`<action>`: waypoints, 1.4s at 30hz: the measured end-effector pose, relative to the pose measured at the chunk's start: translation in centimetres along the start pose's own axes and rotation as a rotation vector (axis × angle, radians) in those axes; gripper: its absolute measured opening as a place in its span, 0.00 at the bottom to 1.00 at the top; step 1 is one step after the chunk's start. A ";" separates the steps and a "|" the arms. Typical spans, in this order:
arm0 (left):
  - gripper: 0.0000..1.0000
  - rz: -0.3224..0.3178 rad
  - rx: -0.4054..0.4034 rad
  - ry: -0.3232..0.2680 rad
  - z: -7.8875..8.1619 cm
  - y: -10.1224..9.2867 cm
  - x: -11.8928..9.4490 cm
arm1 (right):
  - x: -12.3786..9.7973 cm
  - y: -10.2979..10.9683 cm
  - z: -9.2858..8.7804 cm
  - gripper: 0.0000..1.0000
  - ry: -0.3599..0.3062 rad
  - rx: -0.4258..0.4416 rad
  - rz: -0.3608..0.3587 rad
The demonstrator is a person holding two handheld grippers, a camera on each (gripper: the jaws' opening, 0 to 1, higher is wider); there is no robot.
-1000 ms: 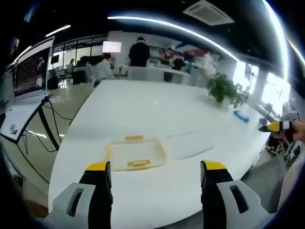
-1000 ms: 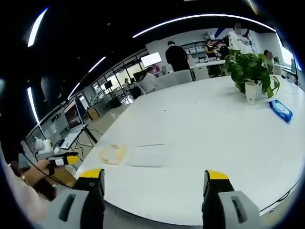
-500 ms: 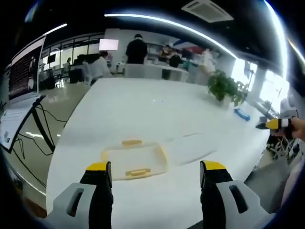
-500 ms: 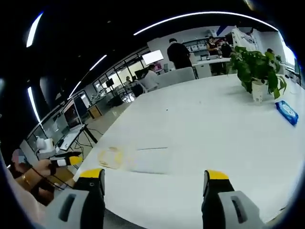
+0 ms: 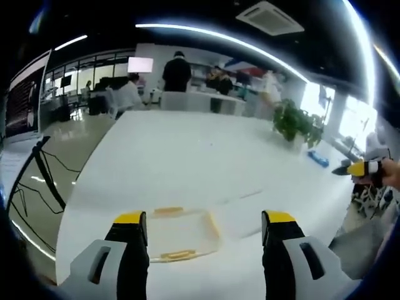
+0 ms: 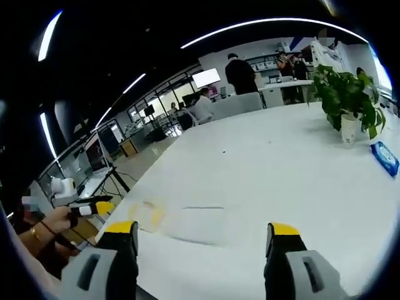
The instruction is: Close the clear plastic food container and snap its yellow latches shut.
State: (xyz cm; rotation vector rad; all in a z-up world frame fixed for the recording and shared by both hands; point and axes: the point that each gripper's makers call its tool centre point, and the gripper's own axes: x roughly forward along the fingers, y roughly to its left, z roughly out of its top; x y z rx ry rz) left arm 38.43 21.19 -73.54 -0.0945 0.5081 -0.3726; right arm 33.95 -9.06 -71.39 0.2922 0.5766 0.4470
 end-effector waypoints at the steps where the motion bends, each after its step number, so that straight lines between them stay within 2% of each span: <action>1: 0.74 0.003 0.016 0.006 0.0 0.0 0.1 | 0.2 0.0 0.1 0.85 -0.001 -0.002 0.001; 7: 0.72 0.011 0.078 0.026 0.3 0.5 0.5 | 1.0 0.1 0.2 0.83 0.003 -0.006 0.006; 11: 0.72 0.013 0.081 0.009 1.0 1.0 0.8 | 1.7 0.1 0.2 0.83 0.002 -0.013 -0.007; 16: 0.72 0.018 0.092 0.017 0.8 1.4 1.0 | 2.9 1.3 0.1 0.83 0.019 -0.034 0.031; 24: 0.71 0.028 0.066 0.029 -0.4 1.9 0.9 | 4.3 2.1 0.1 0.83 0.026 -0.053 0.058; 30: 0.69 0.050 0.034 -0.007 -0.1 2.6 0.7 | 5.2 3.0 -0.1 0.81 0.028 -0.058 0.074; 35: 0.68 0.057 0.029 0.004 -0.3 3.2 0.7 | 5.9 3.8 -0.2 0.81 0.035 -0.065 0.092; 42: 0.68 0.069 0.027 0.005 -0.3 3.9 0.8 | 7.5 5.1 0.9 0.79 0.015 -0.077 0.122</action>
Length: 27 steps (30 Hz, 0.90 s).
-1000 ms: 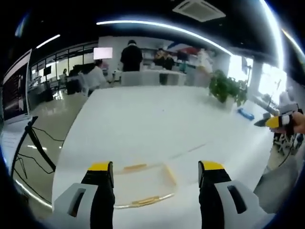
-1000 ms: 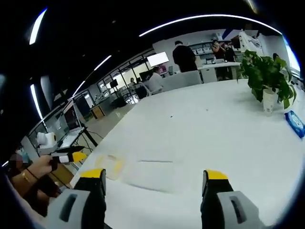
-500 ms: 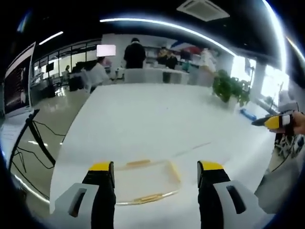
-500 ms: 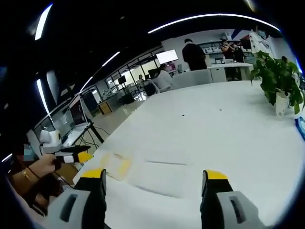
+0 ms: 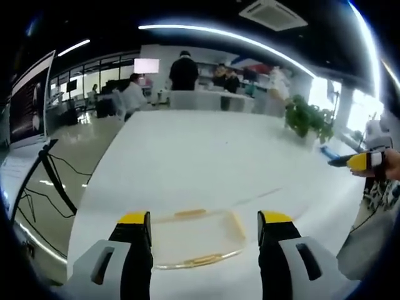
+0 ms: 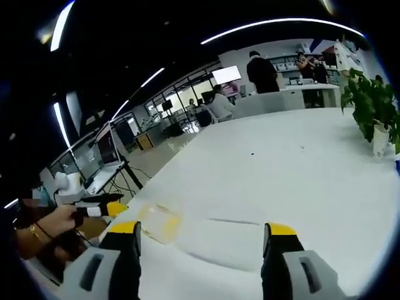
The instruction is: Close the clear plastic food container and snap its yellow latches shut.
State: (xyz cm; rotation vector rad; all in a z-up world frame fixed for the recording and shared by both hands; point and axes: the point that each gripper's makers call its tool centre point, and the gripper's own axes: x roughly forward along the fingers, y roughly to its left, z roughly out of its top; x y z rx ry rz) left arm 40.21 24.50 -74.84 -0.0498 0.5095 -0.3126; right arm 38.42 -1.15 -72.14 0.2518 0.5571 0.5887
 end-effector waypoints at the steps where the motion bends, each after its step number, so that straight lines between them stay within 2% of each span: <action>1: 0.68 0.001 0.000 0.003 -0.1 0.1 0.0 | 0.3 0.2 0.2 0.78 -0.002 -0.006 0.007; 7: 0.68 0.009 -0.002 0.008 -0.5 1.0 -0.1 | 1.7 1.0 0.7 0.75 -0.021 -0.010 0.023; 27: 0.65 0.043 0.007 0.036 -1.8 3.8 0.1 | 6.6 5.8 0.1 0.65 -0.009 -0.035 0.104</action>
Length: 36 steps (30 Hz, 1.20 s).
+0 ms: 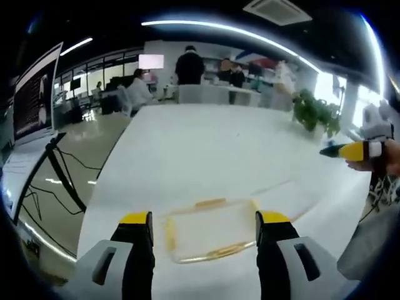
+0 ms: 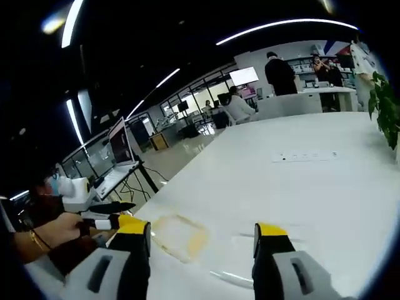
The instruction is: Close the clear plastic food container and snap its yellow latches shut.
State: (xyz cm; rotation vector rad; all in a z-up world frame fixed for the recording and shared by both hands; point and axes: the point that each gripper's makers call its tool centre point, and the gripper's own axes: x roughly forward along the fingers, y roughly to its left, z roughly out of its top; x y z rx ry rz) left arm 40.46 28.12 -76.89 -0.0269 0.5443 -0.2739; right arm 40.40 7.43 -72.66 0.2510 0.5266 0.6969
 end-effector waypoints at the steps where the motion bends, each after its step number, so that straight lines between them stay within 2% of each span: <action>1: 0.65 0.002 -0.001 0.000 0.0 0.1 0.0 | 0.3 0.2 -0.1 0.64 0.000 0.003 0.004; 4: 0.65 0.006 -0.006 0.005 -0.3 0.4 0.3 | 1.1 1.1 -0.5 0.62 -0.001 0.039 0.029; 10: 0.65 0.013 -0.013 0.010 -0.6 1.1 0.5 | 2.5 2.2 -1.8 0.61 0.031 0.039 0.046; 17: 0.64 0.020 -0.019 0.019 -1.1 1.6 0.8 | 3.6 2.3 -2.7 0.60 0.055 -0.009 0.028; 24: 0.63 0.024 -0.025 0.027 -1.4 2.0 1.0 | 4.6 2.4 -3.3 0.57 0.067 -0.014 0.026; 28: 0.62 0.011 -0.007 0.036 -1.5 2.1 1.3 | 5.2 2.5 -3.7 0.56 0.065 0.010 0.019; 32: 0.61 -0.001 -0.014 0.028 -1.3 2.3 1.7 | 5.9 2.8 -4.0 0.54 0.069 0.009 0.017; 36: 0.60 -0.009 0.009 0.045 -1.7 2.3 2.3 | 6.6 3.2 -4.3 0.52 0.069 0.002 0.017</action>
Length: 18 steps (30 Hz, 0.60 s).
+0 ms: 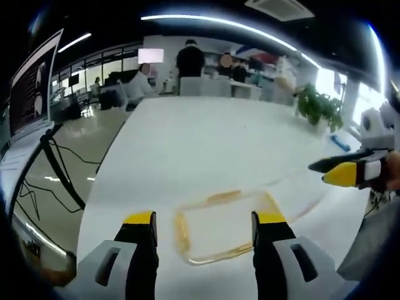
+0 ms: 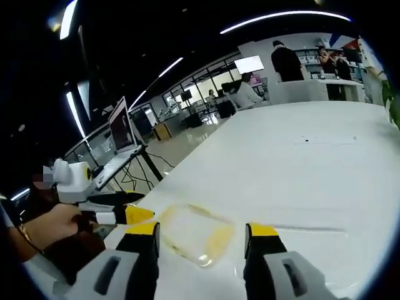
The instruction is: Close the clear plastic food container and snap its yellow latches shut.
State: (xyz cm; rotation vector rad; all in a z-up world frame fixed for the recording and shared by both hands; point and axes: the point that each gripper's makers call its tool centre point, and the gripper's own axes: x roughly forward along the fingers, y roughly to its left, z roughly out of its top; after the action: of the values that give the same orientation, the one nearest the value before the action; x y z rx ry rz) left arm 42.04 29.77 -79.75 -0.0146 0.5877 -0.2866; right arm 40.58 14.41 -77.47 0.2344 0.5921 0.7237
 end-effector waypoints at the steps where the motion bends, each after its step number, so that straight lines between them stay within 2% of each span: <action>1: 0.60 -0.001 0.003 0.002 -0.1 0.0 0.1 | 0.1 0.1 -0.1 0.52 0.002 -0.002 0.001; 18: 0.52 0.008 -0.038 0.041 -2.0 0.5 1.5 | 2.4 -0.2 -1.5 0.41 -0.008 -0.072 -0.077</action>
State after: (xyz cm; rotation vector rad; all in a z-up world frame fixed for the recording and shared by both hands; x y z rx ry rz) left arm 42.31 29.97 -82.26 -0.0435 0.6334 -0.2688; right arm 41.23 15.92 -79.77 0.1469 0.5635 0.6682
